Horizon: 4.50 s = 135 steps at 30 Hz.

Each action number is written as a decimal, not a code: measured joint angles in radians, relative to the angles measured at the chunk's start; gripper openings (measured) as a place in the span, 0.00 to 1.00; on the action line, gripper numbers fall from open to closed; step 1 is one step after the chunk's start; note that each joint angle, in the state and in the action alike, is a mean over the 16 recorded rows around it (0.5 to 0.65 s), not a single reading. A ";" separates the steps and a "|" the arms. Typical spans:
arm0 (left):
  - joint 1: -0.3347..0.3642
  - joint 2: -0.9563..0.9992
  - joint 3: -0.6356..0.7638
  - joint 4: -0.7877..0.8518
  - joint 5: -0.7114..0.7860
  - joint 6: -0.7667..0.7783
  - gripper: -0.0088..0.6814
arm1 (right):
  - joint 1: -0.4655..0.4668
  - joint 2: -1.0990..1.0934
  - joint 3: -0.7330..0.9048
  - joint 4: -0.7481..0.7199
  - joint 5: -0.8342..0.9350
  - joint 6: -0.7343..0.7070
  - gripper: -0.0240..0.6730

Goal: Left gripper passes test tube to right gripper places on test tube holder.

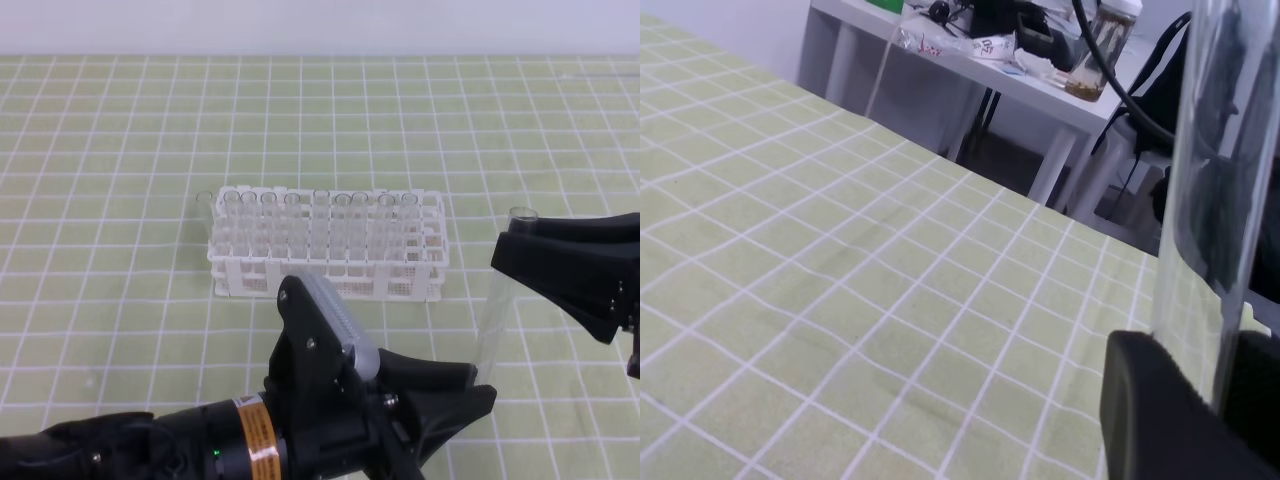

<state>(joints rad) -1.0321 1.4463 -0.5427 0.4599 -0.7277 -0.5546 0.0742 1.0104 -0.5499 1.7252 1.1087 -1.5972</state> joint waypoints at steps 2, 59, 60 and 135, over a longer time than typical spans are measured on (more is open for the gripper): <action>0.000 0.000 0.000 0.000 0.002 0.000 0.16 | 0.000 0.000 0.000 0.000 0.000 0.000 0.19; 0.013 -0.636 0.000 0.072 1.526 0.029 0.39 | 0.000 0.000 -0.010 0.007 -0.145 -0.348 0.18; 0.013 -0.636 0.000 0.072 1.538 0.029 0.39 | 0.000 0.000 -0.013 0.007 -0.146 -0.348 0.18; 0.013 -0.636 0.000 0.071 1.568 0.029 0.39 | 0.601 0.261 -0.323 -0.840 -1.532 0.874 0.18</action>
<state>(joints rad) -1.0193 0.8106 -0.5431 0.5305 0.8399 -0.5254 0.6752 1.2718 -0.8729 0.8852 -0.4228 -0.7235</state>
